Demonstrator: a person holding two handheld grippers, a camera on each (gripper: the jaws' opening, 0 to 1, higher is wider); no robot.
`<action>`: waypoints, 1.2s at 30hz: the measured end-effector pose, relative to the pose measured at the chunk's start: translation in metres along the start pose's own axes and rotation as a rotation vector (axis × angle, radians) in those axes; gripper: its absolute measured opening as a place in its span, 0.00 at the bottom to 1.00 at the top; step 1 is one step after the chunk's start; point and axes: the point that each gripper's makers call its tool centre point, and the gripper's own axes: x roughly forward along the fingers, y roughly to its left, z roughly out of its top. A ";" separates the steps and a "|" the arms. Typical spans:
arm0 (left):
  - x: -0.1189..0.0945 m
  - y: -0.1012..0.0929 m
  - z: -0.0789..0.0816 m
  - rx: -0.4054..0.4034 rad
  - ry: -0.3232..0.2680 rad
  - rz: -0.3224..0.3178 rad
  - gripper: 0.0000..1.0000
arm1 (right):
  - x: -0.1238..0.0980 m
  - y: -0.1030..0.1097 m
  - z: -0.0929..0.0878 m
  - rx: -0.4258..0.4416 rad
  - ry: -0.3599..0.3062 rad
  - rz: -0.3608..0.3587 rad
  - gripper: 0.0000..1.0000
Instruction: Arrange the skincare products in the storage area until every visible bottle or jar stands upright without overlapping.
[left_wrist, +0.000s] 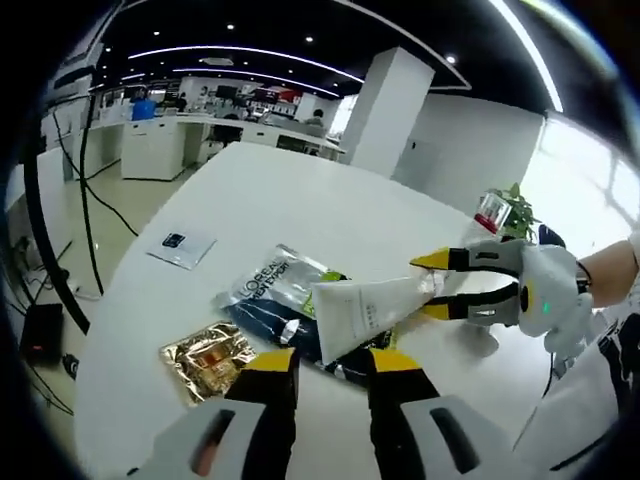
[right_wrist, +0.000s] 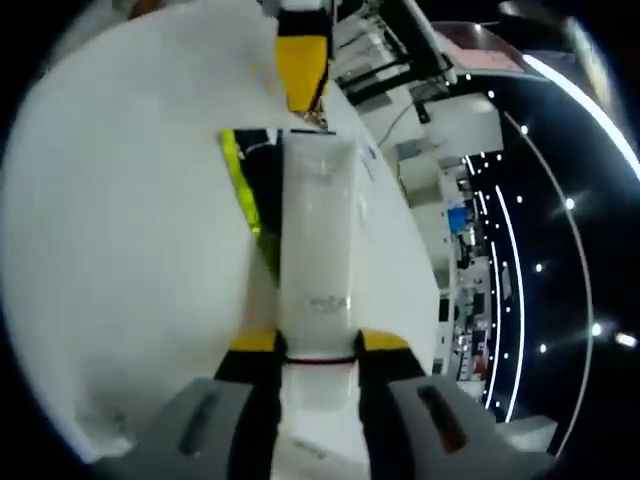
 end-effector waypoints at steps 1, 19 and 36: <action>0.003 -0.001 -0.001 -0.003 0.013 -0.012 0.28 | -0.001 0.000 0.001 -0.031 -0.011 -0.017 0.27; 0.031 -0.032 -0.003 0.005 0.117 -0.250 0.24 | -0.006 -0.002 0.006 -0.066 -0.036 -0.118 0.27; 0.013 -0.063 0.024 -0.045 0.069 -0.350 0.08 | -0.007 -0.010 -0.006 0.233 0.032 -0.138 0.27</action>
